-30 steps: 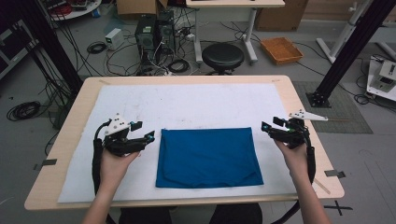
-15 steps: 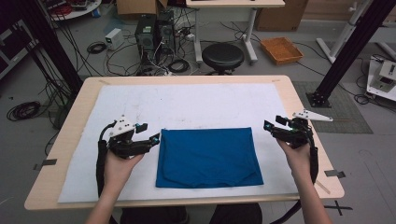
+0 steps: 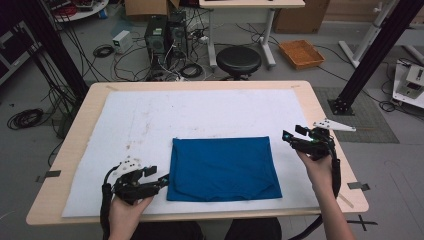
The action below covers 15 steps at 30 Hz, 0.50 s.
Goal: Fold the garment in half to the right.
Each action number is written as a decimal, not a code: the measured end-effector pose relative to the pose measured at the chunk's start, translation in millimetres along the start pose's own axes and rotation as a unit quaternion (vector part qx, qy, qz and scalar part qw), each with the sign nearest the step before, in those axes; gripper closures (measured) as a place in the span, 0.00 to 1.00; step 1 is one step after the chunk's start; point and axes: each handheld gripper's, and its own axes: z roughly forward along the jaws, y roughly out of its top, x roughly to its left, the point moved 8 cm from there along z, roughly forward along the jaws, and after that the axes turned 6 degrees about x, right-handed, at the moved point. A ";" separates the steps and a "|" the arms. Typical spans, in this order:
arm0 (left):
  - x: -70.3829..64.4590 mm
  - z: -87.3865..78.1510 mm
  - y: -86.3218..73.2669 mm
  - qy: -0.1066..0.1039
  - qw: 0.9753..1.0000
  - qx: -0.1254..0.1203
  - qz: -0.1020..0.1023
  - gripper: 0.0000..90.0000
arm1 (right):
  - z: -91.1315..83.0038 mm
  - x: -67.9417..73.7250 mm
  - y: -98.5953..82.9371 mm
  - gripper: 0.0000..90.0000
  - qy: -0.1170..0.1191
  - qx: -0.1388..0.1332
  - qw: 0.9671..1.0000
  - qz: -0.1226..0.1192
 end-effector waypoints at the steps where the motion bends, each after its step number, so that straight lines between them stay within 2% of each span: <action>1: -0.6 0.5 -4.8 -0.001 1.000 0.003 -0.007 0.44 | 0.6 0.5 -0.1 0.40 0.000 0.001 1.000 0.000; 7: -1.0 5.6 -19.9 -0.015 0.998 0.016 -0.065 0.49 | 4.8 4.1 -0.3 0.40 0.002 0.005 1.000 -0.006; 9: 0.1 8.6 -20.6 -0.009 0.997 0.019 -0.070 0.49 | 6.2 5.5 -0.6 0.40 0.002 0.007 1.000 -0.008; 12: -2.7 14.2 -20.5 -0.016 0.996 0.023 -0.082 0.51 | 7.4 7.7 -0.6 0.40 0.004 0.008 1.000 -0.010; 15: -5.9 19.5 -19.6 -0.013 0.996 0.026 -0.083 0.53 | 7.9 8.5 -0.4 0.41 0.004 0.008 1.000 -0.012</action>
